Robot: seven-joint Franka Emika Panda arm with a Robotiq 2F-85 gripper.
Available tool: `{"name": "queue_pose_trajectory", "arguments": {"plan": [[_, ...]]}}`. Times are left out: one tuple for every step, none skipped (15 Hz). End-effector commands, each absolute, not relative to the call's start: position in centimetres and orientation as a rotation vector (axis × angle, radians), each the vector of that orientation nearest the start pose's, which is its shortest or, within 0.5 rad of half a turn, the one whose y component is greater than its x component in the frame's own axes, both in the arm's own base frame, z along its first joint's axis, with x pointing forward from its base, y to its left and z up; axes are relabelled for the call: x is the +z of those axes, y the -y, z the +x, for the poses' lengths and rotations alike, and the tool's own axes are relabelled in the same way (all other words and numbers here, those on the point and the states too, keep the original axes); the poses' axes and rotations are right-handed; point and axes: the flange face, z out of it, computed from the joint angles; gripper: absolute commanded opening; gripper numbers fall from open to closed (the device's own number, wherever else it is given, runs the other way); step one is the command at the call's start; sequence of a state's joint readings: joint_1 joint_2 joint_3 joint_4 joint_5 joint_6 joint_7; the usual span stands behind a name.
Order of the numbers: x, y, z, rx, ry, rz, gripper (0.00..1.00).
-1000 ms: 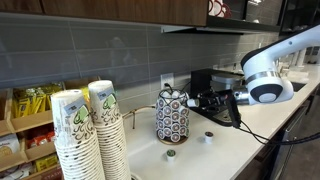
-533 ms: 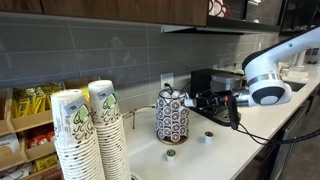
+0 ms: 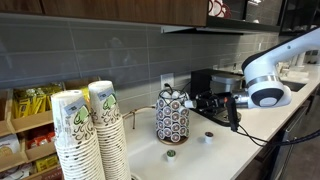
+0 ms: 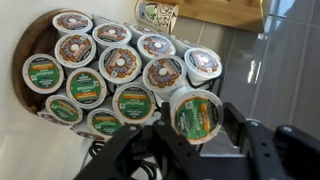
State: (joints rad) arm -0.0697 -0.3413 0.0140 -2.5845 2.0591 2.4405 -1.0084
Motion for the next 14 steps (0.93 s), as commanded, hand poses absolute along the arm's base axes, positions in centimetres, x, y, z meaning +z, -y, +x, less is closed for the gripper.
{"name": "queue_pose_trajectory", "arguments": {"plan": [[39.05, 2.27, 43.33, -0.888, -0.739, -1.738, 0.29], [38.93, 2.20, 43.41, -0.889, -0.743, -1.730, 0.29], [38.80, 2.09, 43.50, -0.890, -0.751, -1.723, 0.29], [38.69, 2.00, 43.55, -0.893, -0.757, -1.719, 0.29], [38.60, 1.92, 43.61, -0.897, -0.762, -1.713, 0.29], [38.54, 1.93, 43.66, -0.901, -0.769, -1.708, 0.29], [38.52, 1.99, 43.72, -0.910, -0.777, -1.698, 0.29], [38.52, 1.98, 43.78, -0.916, -0.782, -1.690, 0.29], [38.55, 2.00, 43.90, -0.926, -0.788, -1.680, 0.29], [38.56, 1.97, 44.02, -0.933, -0.794, -1.674, 0.29], [38.57, 1.92, 44.11, -0.939, -0.794, -1.667, 0.29], [38.56, 1.88, 44.20, -0.944, -0.799, -1.663, 0.29], [38.56, 1.83, 44.26, -0.948, -0.803, -1.658, 0.29], [38.56, 1.76, 44.31, -0.951, -0.806, -1.653, 0.29]]}}
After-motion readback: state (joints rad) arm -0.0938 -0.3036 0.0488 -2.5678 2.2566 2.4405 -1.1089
